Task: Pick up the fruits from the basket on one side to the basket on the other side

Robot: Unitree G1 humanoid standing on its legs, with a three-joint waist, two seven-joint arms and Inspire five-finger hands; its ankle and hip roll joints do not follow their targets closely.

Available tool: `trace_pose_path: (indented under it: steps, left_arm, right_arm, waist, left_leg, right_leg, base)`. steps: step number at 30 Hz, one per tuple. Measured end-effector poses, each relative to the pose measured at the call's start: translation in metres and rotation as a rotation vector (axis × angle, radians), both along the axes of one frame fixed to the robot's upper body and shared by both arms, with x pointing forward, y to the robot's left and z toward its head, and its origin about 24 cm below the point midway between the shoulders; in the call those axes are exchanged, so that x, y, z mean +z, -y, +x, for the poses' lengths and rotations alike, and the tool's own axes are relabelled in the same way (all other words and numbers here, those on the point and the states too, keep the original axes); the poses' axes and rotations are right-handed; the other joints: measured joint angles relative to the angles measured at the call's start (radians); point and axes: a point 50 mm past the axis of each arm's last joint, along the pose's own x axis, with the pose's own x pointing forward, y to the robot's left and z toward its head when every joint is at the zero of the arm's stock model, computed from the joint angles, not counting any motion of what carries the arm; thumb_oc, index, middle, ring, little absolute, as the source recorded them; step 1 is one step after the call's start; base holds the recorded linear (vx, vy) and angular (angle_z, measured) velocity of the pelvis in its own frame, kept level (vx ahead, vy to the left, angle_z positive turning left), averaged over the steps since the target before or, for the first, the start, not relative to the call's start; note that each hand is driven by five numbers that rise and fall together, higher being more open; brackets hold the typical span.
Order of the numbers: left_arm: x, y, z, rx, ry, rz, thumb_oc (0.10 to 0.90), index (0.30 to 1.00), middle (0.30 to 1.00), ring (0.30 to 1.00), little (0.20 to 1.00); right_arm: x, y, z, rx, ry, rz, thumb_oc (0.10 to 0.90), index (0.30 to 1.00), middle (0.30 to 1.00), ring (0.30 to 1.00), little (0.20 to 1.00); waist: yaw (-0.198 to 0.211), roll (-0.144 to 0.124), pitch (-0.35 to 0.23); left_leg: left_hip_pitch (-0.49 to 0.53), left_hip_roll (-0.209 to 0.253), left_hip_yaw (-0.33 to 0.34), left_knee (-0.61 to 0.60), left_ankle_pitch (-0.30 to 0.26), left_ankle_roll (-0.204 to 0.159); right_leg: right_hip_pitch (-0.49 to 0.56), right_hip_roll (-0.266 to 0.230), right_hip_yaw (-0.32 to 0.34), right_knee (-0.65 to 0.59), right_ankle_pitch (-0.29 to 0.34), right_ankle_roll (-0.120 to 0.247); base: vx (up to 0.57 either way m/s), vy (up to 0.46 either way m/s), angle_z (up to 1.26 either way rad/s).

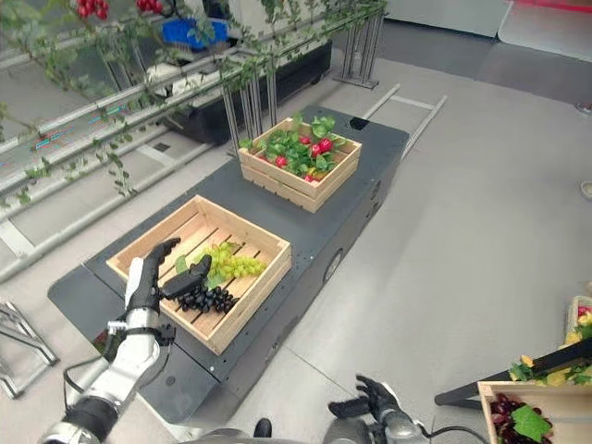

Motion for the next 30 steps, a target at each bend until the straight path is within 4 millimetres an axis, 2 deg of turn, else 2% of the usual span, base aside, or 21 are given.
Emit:
trace_pose_path:
  steps: [1, 2, 3, 5, 6, 7, 8, 9, 10, 11, 13, 14, 16, 17, 18, 22, 23, 26, 27, 29, 30]
  left_arm:
    - [0.004, 0.002, 0.006, -0.011, 0.008, -0.004, 0.800, 0.900, 0.900, 0.900, 0.900]
    - [0.005, 0.001, 0.008, -0.012, 0.010, -0.002, 0.800, 0.900, 0.900, 0.900, 0.900]
    - [0.005, 0.002, 0.011, -0.017, 0.008, 0.002, 0.800, 0.900, 0.900, 0.900, 0.900]
    - [-0.002, 0.003, 0.008, -0.032, -0.025, 0.006, 0.800, 0.900, 0.900, 0.900, 0.900]
    - [-0.007, 0.003, 0.003, -0.031, -0.040, 0.000, 0.800, 0.900, 0.900, 0.900, 0.900]
    - [-0.013, 0.001, -0.005, -0.025, -0.058, -0.003, 0.800, 0.900, 0.900, 0.900, 0.900]
    - [-0.017, 0.001, -0.009, -0.017, -0.068, -0.009, 0.800, 0.900, 0.900, 0.900, 0.900]
    - [-0.017, 0.004, -0.010, -0.029, -0.065, -0.013, 0.800, 0.900, 0.900, 0.900, 0.900]
    - [-0.014, 0.007, -0.008, -0.046, -0.054, -0.009, 0.800, 0.900, 0.900, 0.900, 0.900]
    - [-0.005, 0.025, 0.002, -0.130, -0.010, 0.007, 0.800, 0.900, 0.900, 0.900, 0.900]
    - [0.007, 0.043, 0.010, -0.219, 0.047, 0.037, 0.800, 0.900, 0.900, 0.900, 0.900]
    - [0.009, 0.048, 0.010, -0.238, 0.066, 0.058, 0.800, 0.900, 0.900, 0.900, 0.900]
    - [0.014, 0.050, 0.012, -0.257, 0.087, 0.093, 0.800, 0.900, 0.900, 0.900, 0.900]
    - [0.024, 0.050, 0.019, -0.266, 0.125, 0.128, 0.800, 0.900, 0.900, 0.900, 0.900]
    - [0.039, 0.046, 0.027, -0.267, 0.177, 0.180, 0.800, 0.900, 0.900, 0.900, 0.900]
    - [0.102, 0.015, 0.048, -0.213, 0.358, 0.427, 0.800, 0.900, 0.900, 0.900, 0.900]
    - [0.111, 0.008, 0.051, -0.198, 0.379, 0.476, 0.800, 0.900, 0.900, 0.900, 0.900]
    - [0.161, -0.012, 0.065, -0.106, 0.494, 0.712, 0.800, 0.900, 0.900, 0.900, 0.900]
    - [0.165, -0.012, 0.067, -0.103, 0.498, 0.741, 0.800, 0.900, 0.900, 0.900, 0.900]
    - [0.180, -0.009, 0.076, -0.120, 0.513, 0.916, 0.800, 0.900, 0.900, 0.900, 0.900]
    - [0.181, -0.005, 0.078, -0.142, 0.507, 0.980, 0.800, 0.900, 0.900, 0.900, 0.900]
  right_arm:
    - [0.000, -0.003, 0.004, 0.004, 0.005, 0.005, 0.800, 0.900, 0.900, 0.900, 0.900]
    - [0.001, -0.004, 0.008, 0.006, 0.010, 0.005, 0.800, 0.900, 0.900, 0.900, 0.900]
    - [0.003, -0.005, 0.014, 0.011, 0.021, 0.000, 0.800, 0.900, 0.900, 0.900, 0.900]
    - [0.003, -0.006, 0.015, 0.012, 0.015, 0.001, 0.800, 0.900, 0.900, 0.900, 0.900]
    - [0.002, -0.005, 0.013, 0.010, 0.005, 0.001, 0.800, 0.900, 0.900, 0.900, 0.900]
    - [0.000, -0.006, 0.008, 0.008, -0.005, 0.007, 0.800, 0.900, 0.900, 0.900, 0.900]
    - [0.000, -0.006, 0.007, 0.004, -0.008, 0.009, 0.800, 0.900, 0.900, 0.900, 0.900]
    - [0.001, -0.005, 0.006, -0.005, 0.001, 0.013, 0.800, 0.900, 0.900, 0.900, 0.900]
    - [0.001, -0.004, 0.007, -0.008, 0.008, 0.015, 0.800, 0.900, 0.900, 0.900, 0.900]
    - [0.004, 0.002, 0.010, -0.035, 0.034, 0.013, 0.800, 0.900, 0.900, 0.900, 0.900]
    - [0.010, 0.015, 0.022, -0.067, 0.064, -0.015, 0.800, 0.900, 0.900, 0.900, 0.900]
    - [0.017, 0.025, 0.032, -0.073, 0.092, -0.044, 0.800, 0.900, 0.900, 0.900, 0.900]
    - [0.029, 0.036, 0.050, -0.092, 0.152, -0.071, 0.800, 0.900, 0.900, 0.900, 0.900]
    - [0.038, 0.048, 0.060, -0.103, 0.198, -0.095, 0.800, 0.900, 0.900, 0.900, 0.900]
    - [0.042, 0.052, 0.065, -0.096, 0.214, -0.110, 0.800, 0.900, 0.900, 0.900, 0.900]
    - [0.038, 0.042, 0.062, -0.064, 0.198, -0.096, 0.800, 0.900, 0.900, 0.900, 0.900]
    - [0.038, 0.040, 0.063, -0.048, 0.200, -0.094, 0.800, 0.900, 0.900, 0.900, 0.900]
    - [0.047, 0.034, 0.079, 0.009, 0.245, -0.107, 0.800, 0.900, 0.900, 0.900, 0.900]
    - [0.049, 0.034, 0.081, 0.012, 0.252, -0.107, 0.800, 0.900, 0.900, 0.900, 0.900]
    - [0.062, 0.031, 0.101, 0.032, 0.308, -0.108, 0.800, 0.900, 0.900, 0.900, 0.900]
    - [0.067, 0.029, 0.109, 0.038, 0.330, -0.109, 0.800, 0.900, 0.900, 0.900, 0.900]
  waist:
    - [0.000, -0.005, 0.004]
    - [-0.001, -0.004, 0.010]
    - [-0.003, 0.001, 0.030]
    - [-0.012, 0.015, 0.043]
    - [-0.011, 0.020, 0.049]
    - [-0.008, 0.017, 0.052]
    - [-0.007, 0.023, 0.053]
    - [-0.010, 0.016, 0.070]
    - [-0.012, 0.007, 0.078]
    - [-0.026, 0.001, 0.094]
    - [-0.020, 0.000, 0.138]
    - [-0.019, 0.012, 0.153]
    - [-0.029, 0.041, 0.169]
    - [-0.050, 0.068, 0.184]
    - [-0.058, 0.072, 0.195]
    - [-0.058, 0.074, 0.208]
    - [-0.057, 0.077, 0.212]
    - [-0.050, 0.103, 0.249]
    - [-0.050, 0.104, 0.250]
    - [-0.061, 0.104, 0.278]
    - [-0.068, 0.104, 0.282]
  left_leg:
    - [-0.032, 0.007, 0.032, -0.002, 0.001, -0.002]
    - [-0.044, 0.008, 0.040, -0.003, 0.003, -0.004]
    - [-0.052, 0.007, 0.026, 0.004, 0.005, -0.008]
    - [-0.043, 0.013, 0.028, -0.010, 0.002, -0.018]
    - [-0.028, 0.025, 0.053, -0.011, -0.009, -0.030]
    - [-0.004, 0.044, 0.074, -0.002, -0.025, -0.058]
    - [0.001, 0.060, 0.090, 0.018, -0.039, -0.066]
    - [-0.065, 0.080, 0.126, 0.168, -0.083, -0.084]
    - [-0.108, 0.084, 0.146, 0.229, -0.089, -0.086]
    - [-0.183, 0.136, 0.266, 0.232, -0.082, -0.110]
    - [-0.192, 0.177, 0.332, 0.128, -0.069, -0.123]
    - [-0.174, 0.173, 0.286, 0.053, -0.043, -0.124]
    - [-0.136, 0.181, 0.272, -0.007, -0.006, -0.118]
    - [-0.130, 0.181, 0.268, -0.009, 0.056, -0.113]
    - [-0.132, 0.169, 0.268, -0.013, 0.078, -0.107]
    - [-0.139, 0.143, 0.265, -0.036, 0.085, -0.096]
    - [-0.139, 0.142, 0.264, -0.037, 0.085, -0.096]
    - [-0.162, 0.142, 0.262, -0.026, 0.085, -0.096]
    - [-0.171, 0.142, 0.261, -0.020, 0.084, -0.096]
    - [-0.215, 0.144, 0.260, 0.019, 0.083, -0.095]
    - [-0.235, 0.144, 0.262, 0.028, 0.081, -0.093]
  right_leg:
    - [0.000, 0.013, 0.026, -0.159, 0.016, 0.025]
    - [-0.006, 0.019, 0.052, -0.204, 0.020, 0.031]
    - [-0.007, 0.032, 0.095, -0.212, 0.043, 0.023]
    - [0.011, 0.038, 0.096, -0.192, 0.056, 0.004]
    - [0.035, 0.041, 0.079, -0.192, 0.092, -0.013]
    - [0.080, 0.050, 0.052, -0.204, 0.153, -0.002]
    - [0.099, 0.055, 0.042, -0.206, 0.160, -0.004]
    - [0.138, 0.066, 0.009, -0.216, 0.142, -0.021]
    - [0.158, 0.070, -0.015, -0.237, 0.141, -0.027]
    - [0.190, 0.067, -0.143, -0.283, 0.143, -0.049]
    - [0.191, 0.082, -0.164, -0.289, 0.135, -0.061]
    - [0.186, 0.094, -0.141, -0.295, 0.136, -0.060]
    - [0.179, 0.104, -0.134, -0.295, 0.136, -0.056]
    - [0.179, 0.106, -0.134, -0.297, 0.135, -0.043]
    - [0.178, 0.097, -0.137, -0.306, 0.139, -0.031]
    - [0.179, 0.081, -0.140, -0.342, 0.151, -0.014]
    - [0.179, 0.079, -0.141, -0.342, 0.151, -0.014]
    - [0.155, 0.077, -0.139, -0.325, 0.147, -0.013]
    - [0.143, 0.075, -0.138, -0.315, 0.143, -0.011]
    - [0.085, 0.069, -0.131, -0.241, 0.117, -0.014]
    - [0.052, 0.068, -0.123, -0.211, 0.107, -0.014]
  base:
    - [0.18, -0.372, 0.88]
    - [0.21, -0.323, 0.74]
    - [0.33, -0.321, 0.73]
    - [0.38, -0.308, 0.74]
    - [0.28, -0.234, 0.63]
    - [0.20, -0.226, 0.53]
    - [-0.02, -0.202, 0.62]
    - [-0.11, -0.100, 0.62]
    - [-0.09, -0.046, 1.41]
    - [-0.01, 0.026, 1.40]
    - [0.02, 0.110, 0.84]
    - [0.05, 0.148, -0.12]
    - [0.06, 0.097, -0.26]
    - [0.04, 0.081, -0.07]
    - [0.02, 0.063, 0.01]
    - [0.00, 0.052, 0.09]
    - [-0.04, 0.067, 0.03]
    - [-0.07, 0.068, 0.00]
    - [-0.06, 0.055, -0.02]
    - [-0.06, 0.051, -0.02]
    - [-0.06, 0.048, -0.08]
